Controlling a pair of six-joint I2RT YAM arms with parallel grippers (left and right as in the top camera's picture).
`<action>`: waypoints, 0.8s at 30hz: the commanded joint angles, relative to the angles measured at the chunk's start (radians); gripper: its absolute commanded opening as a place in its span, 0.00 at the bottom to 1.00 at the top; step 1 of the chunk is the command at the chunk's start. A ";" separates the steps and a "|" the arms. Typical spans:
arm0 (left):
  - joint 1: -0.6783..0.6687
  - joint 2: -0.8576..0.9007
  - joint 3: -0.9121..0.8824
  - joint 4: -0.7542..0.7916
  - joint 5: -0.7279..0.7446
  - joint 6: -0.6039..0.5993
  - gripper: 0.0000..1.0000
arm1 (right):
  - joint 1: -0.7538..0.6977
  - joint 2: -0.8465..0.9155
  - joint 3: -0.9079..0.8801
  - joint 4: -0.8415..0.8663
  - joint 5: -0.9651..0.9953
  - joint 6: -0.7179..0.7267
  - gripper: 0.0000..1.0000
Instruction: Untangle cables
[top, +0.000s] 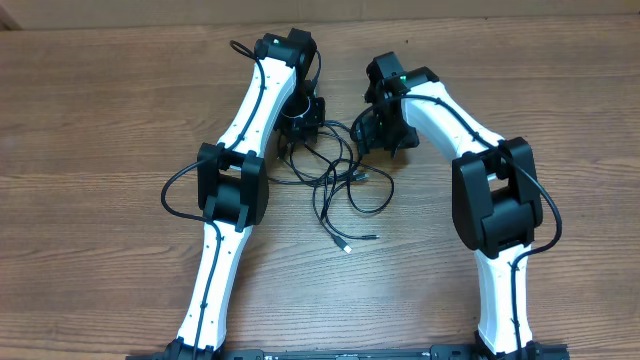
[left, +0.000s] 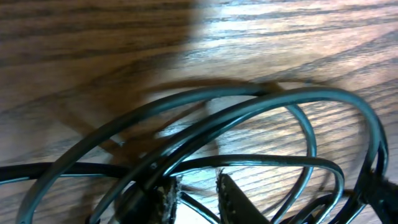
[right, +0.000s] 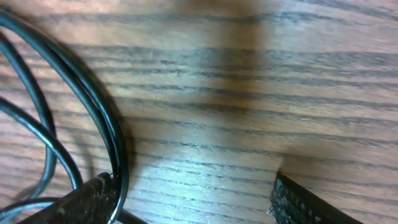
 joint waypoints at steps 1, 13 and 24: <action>0.011 0.035 0.004 -0.004 -0.038 -0.003 0.25 | -0.009 0.087 0.005 -0.014 -0.028 -0.054 0.84; 0.007 0.035 0.004 -0.001 -0.038 -0.003 0.29 | -0.009 0.087 0.008 0.080 0.004 -0.063 0.93; 0.007 0.035 0.004 -0.003 -0.038 -0.003 0.31 | -0.012 0.087 0.008 0.088 0.050 -0.063 0.94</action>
